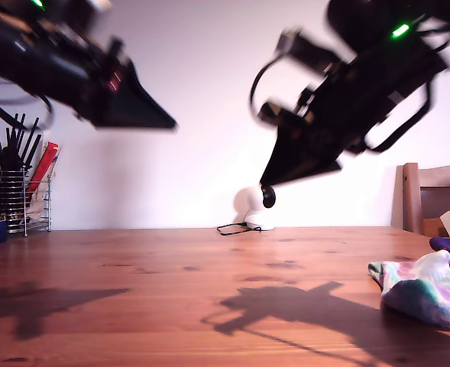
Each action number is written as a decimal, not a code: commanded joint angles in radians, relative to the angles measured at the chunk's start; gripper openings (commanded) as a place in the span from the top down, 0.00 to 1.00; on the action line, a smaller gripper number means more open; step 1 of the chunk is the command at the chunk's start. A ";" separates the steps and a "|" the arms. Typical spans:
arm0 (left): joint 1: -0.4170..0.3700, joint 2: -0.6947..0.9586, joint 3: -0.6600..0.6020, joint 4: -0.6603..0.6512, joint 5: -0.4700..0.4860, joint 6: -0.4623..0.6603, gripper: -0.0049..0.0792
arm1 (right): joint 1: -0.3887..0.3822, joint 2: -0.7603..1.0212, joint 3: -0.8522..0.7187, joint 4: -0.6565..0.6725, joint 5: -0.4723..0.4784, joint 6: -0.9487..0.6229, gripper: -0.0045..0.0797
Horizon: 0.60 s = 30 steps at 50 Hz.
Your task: Fold the socks in front of you. After folding them, place them to the right side.
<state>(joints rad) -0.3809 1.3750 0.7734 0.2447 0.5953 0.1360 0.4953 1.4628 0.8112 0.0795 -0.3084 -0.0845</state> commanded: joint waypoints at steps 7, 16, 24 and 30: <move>-0.006 -0.193 -0.179 0.106 -0.103 -0.098 0.97 | 0.029 -0.188 -0.128 0.111 0.024 0.021 0.96; -0.054 -0.381 -0.300 0.120 -0.251 -0.148 0.97 | 0.062 -0.343 -0.239 0.180 0.132 0.033 0.96; -0.126 -0.547 -0.359 0.113 -0.452 -0.164 0.97 | 0.094 -0.489 -0.328 0.203 0.270 0.052 0.96; -0.187 -0.669 -0.388 0.081 -0.565 -0.154 0.97 | 0.130 -0.607 -0.388 0.181 0.355 0.060 0.96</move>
<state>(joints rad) -0.5472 0.7429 0.4198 0.3305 0.0528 -0.0227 0.6025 0.9020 0.4503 0.2607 0.0216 -0.0292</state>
